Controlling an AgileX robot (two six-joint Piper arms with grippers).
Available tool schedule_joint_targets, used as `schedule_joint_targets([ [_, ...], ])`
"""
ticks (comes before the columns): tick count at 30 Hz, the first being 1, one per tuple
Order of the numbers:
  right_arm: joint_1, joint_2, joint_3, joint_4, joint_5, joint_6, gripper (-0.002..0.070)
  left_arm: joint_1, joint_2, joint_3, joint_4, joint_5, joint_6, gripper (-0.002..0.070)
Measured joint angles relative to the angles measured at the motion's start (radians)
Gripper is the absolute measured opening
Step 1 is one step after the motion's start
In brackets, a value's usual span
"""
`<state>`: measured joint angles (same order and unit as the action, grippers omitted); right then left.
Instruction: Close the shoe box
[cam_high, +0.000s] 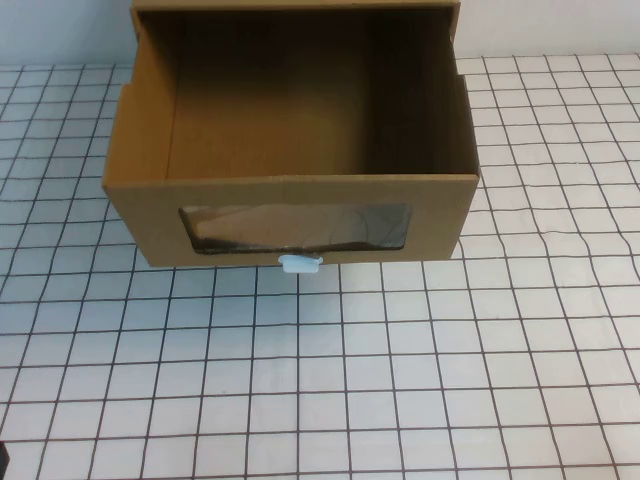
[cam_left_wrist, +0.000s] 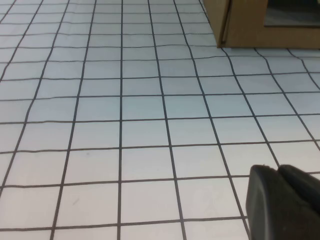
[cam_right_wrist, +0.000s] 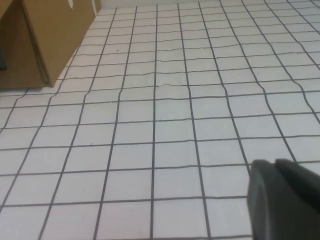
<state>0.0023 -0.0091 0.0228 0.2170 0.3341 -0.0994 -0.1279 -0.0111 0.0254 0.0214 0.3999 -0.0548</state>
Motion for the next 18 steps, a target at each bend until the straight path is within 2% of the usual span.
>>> schedule_joint_targets([
  [18,0.0,0.0,0.0,0.008,0.0,0.0,-0.0013,0.0,0.0,0.0,0.0,0.0,-0.001,-0.0003],
])
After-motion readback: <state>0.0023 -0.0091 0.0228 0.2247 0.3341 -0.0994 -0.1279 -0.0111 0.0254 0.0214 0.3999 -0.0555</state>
